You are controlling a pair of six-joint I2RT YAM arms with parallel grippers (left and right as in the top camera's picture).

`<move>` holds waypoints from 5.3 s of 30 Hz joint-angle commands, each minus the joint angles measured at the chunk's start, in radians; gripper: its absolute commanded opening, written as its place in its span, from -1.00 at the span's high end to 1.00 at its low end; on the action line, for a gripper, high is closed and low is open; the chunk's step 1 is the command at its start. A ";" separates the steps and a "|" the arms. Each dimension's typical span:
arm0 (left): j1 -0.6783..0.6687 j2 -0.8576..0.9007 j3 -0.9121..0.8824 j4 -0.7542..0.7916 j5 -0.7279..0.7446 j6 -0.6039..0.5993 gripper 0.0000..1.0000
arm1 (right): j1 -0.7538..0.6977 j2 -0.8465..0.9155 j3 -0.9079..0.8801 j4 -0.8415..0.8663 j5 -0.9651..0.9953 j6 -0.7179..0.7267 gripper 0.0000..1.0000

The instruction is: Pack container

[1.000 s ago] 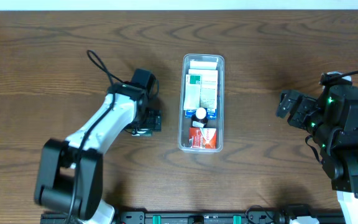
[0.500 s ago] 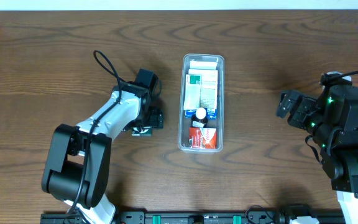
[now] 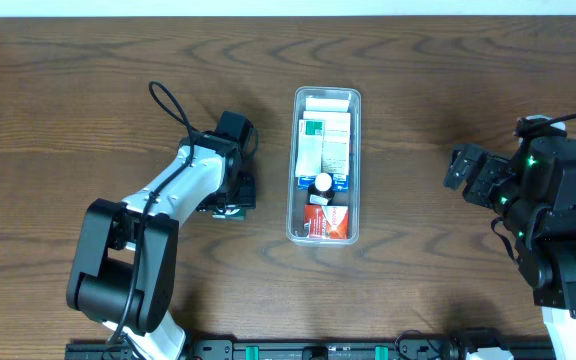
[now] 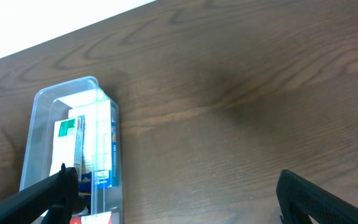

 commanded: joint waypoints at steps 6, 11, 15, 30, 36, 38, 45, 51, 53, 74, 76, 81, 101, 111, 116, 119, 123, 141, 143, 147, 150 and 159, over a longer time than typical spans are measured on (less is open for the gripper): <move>0.005 0.012 -0.022 0.014 -0.005 -0.001 -0.08 | -0.009 -0.001 0.005 -0.001 0.011 -0.002 -0.98; 0.005 -0.027 0.013 -0.048 -0.005 0.013 0.02 | -0.009 -0.001 0.005 -0.001 0.011 -0.002 -0.99; 0.005 -0.115 0.073 -0.147 -0.005 0.013 0.03 | -0.009 -0.001 0.005 -0.001 0.011 -0.002 -0.99; -0.279 -0.546 0.124 -0.180 -0.046 -0.207 0.24 | -0.009 -0.001 0.005 -0.001 0.011 -0.002 -0.98; -0.478 -0.468 0.124 -0.094 -0.112 -0.361 0.24 | -0.009 -0.001 0.005 -0.001 0.010 -0.002 -0.99; -0.529 -0.426 0.124 -0.066 -0.129 -0.405 0.24 | -0.009 -0.001 0.005 -0.001 0.011 -0.002 -0.98; -0.619 -0.278 0.124 0.011 -0.162 -0.480 0.24 | -0.009 -0.001 0.005 -0.001 0.010 -0.002 -0.99; -0.647 -0.196 0.124 0.011 -0.194 -0.544 0.25 | -0.009 -0.001 0.005 -0.001 0.010 -0.002 -0.99; -0.655 -0.178 0.124 0.019 -0.193 -0.550 0.24 | -0.009 -0.001 0.005 -0.001 0.010 -0.002 -0.98; -0.654 -0.380 0.125 0.015 -0.187 -0.506 -0.96 | -0.009 -0.001 0.005 -0.001 0.010 -0.002 -0.99; -0.640 -0.437 0.125 -0.002 -0.203 -0.446 -0.96 | -0.009 -0.001 0.005 -0.001 0.011 -0.002 -0.98; -0.539 -0.634 0.125 -0.075 -0.388 -0.345 -0.96 | -0.009 -0.001 0.005 -0.001 0.010 -0.002 -0.99; -0.072 -0.982 0.124 -0.189 -0.559 -0.118 -0.96 | -0.009 -0.001 0.005 -0.002 0.010 -0.002 -0.99; -0.072 -0.982 0.124 -0.197 -0.559 -0.118 -0.96 | -0.009 -0.001 0.005 -0.001 0.011 -0.002 -0.98; -0.072 -0.982 0.124 -0.197 -0.559 -0.118 -0.96 | -0.009 -0.001 0.005 -0.002 0.011 -0.002 -0.98; -0.072 -0.982 0.124 -0.197 -0.559 -0.118 -0.96 | -0.009 -0.001 0.004 -0.022 0.014 -0.010 -0.99; -0.072 -0.982 0.124 -0.197 -0.559 -0.118 -0.96 | -0.009 -0.040 -0.019 -0.055 0.100 -0.044 -0.99; -0.072 -0.982 0.124 -0.197 -0.559 -0.118 -0.96 | -0.009 -0.736 -0.703 0.247 0.039 -0.167 -0.99; -0.072 -0.982 0.124 -0.197 -0.559 -0.118 -0.96 | -0.007 -0.804 -0.754 0.246 0.039 -0.167 -0.99; -0.072 -0.982 0.124 -0.197 -0.559 -0.118 -0.96 | -0.005 -0.925 -0.850 0.241 0.011 -0.167 -0.99; -0.072 -0.982 0.124 -0.197 -0.559 -0.118 -0.96 | -0.005 -0.929 -0.896 0.240 0.000 -0.166 -0.99; -0.072 -0.982 0.124 -0.197 -0.559 -0.118 -0.96 | -0.005 -0.933 -0.945 0.224 -0.005 -0.167 -0.99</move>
